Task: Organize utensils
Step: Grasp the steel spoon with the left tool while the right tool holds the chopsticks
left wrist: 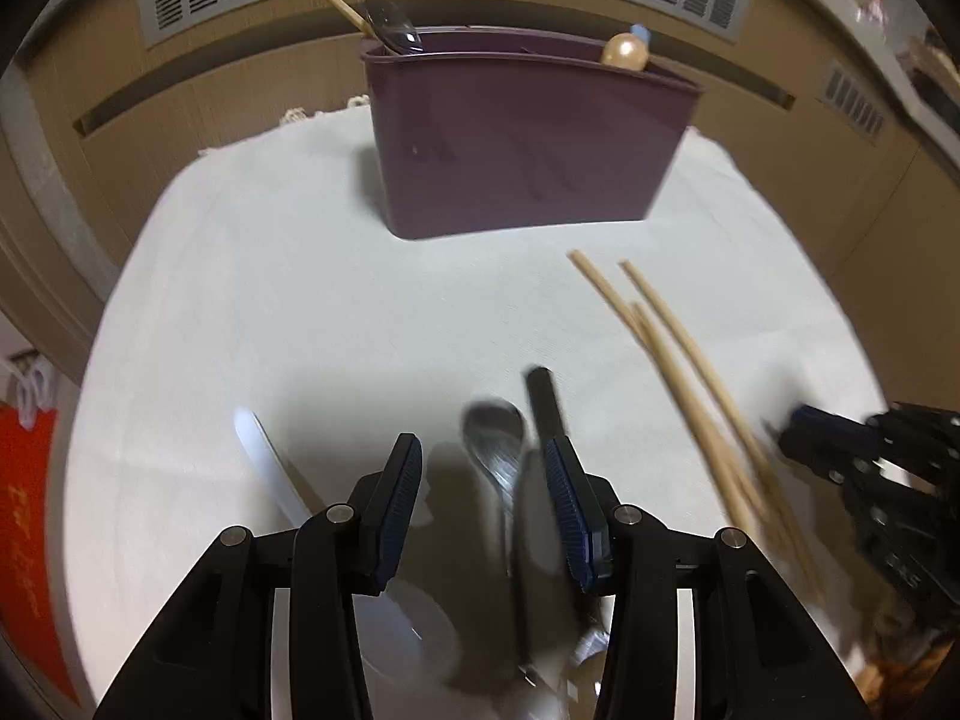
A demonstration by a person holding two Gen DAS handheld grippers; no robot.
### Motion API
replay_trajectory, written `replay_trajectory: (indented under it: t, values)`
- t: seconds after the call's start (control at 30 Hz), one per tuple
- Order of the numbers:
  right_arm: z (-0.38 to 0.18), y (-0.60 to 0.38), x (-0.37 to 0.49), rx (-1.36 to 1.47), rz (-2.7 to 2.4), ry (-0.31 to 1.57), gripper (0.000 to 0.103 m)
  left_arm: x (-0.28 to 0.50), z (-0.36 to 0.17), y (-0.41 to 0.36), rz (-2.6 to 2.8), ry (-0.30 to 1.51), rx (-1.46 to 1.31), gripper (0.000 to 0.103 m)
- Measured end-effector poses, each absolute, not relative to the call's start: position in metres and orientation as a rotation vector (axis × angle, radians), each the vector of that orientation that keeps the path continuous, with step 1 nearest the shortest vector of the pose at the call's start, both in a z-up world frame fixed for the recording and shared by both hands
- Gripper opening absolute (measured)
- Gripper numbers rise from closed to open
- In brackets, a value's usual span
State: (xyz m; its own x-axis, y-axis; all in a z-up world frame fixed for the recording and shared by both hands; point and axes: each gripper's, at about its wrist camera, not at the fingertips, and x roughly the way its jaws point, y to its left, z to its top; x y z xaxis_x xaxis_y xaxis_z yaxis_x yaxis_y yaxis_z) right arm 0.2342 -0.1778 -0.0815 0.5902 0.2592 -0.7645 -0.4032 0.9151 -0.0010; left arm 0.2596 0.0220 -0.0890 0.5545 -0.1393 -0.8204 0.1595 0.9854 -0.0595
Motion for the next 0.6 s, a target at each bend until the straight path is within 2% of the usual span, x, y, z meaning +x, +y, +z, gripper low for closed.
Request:
replay_trajectory:
  t: [0.1,0.3,0.33,0.37,0.6]
  values:
    - [-0.085,-0.179,0.234,-0.179,0.392,0.867,0.01,0.264,-0.094,0.018,-0.2,0.978,0.078,0.042]
    - [-0.086,-0.175,0.237,-0.184,0.397,0.87,0.019,0.273,-0.099,0.006,-0.256,0.973,0.107,0.038]
    - [-0.086,-0.174,0.237,-0.184,0.397,0.872,0.02,0.274,-0.099,0.007,-0.262,0.967,0.098,0.034]
    - [-0.086,-0.173,0.237,-0.184,0.399,0.874,0.021,0.273,-0.099,0.007,-0.26,0.96,0.098,0.026]
    - [-0.075,-0.156,0.251,-0.173,0.435,0.864,0.023,0.253,-0.082,0.023,-0.227,0.855,0.024,0.026]
